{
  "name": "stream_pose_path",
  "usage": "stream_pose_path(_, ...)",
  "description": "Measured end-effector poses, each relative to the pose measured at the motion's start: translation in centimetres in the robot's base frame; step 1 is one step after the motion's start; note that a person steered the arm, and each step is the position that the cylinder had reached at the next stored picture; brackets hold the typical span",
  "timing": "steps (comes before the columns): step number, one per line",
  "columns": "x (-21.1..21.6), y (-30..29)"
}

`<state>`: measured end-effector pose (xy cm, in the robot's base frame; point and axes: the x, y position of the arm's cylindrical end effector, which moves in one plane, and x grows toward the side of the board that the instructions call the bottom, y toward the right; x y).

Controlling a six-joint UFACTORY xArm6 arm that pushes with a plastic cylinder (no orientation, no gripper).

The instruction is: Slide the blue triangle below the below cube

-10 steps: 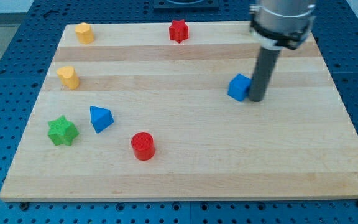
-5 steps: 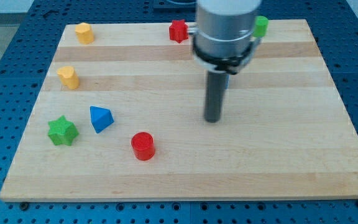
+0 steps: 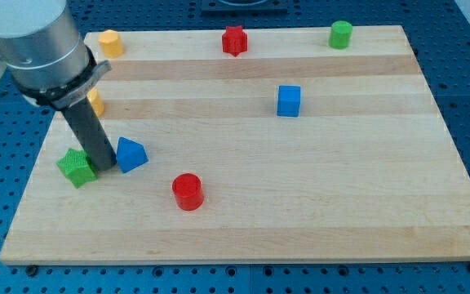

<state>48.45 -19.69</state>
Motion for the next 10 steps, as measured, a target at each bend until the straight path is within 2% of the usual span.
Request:
stream_pose_path(2, 1.1, 10.8)
stream_pose_path(3, -0.8, 15.1)
stream_pose_path(6, -3.4, 10.5)
stream_pose_path(7, -5.8, 14.5)
stream_pose_path(8, -6.4, 19.9)
stream_pose_path(9, -6.5, 22.7)
stream_pose_path(10, -6.7, 23.3)
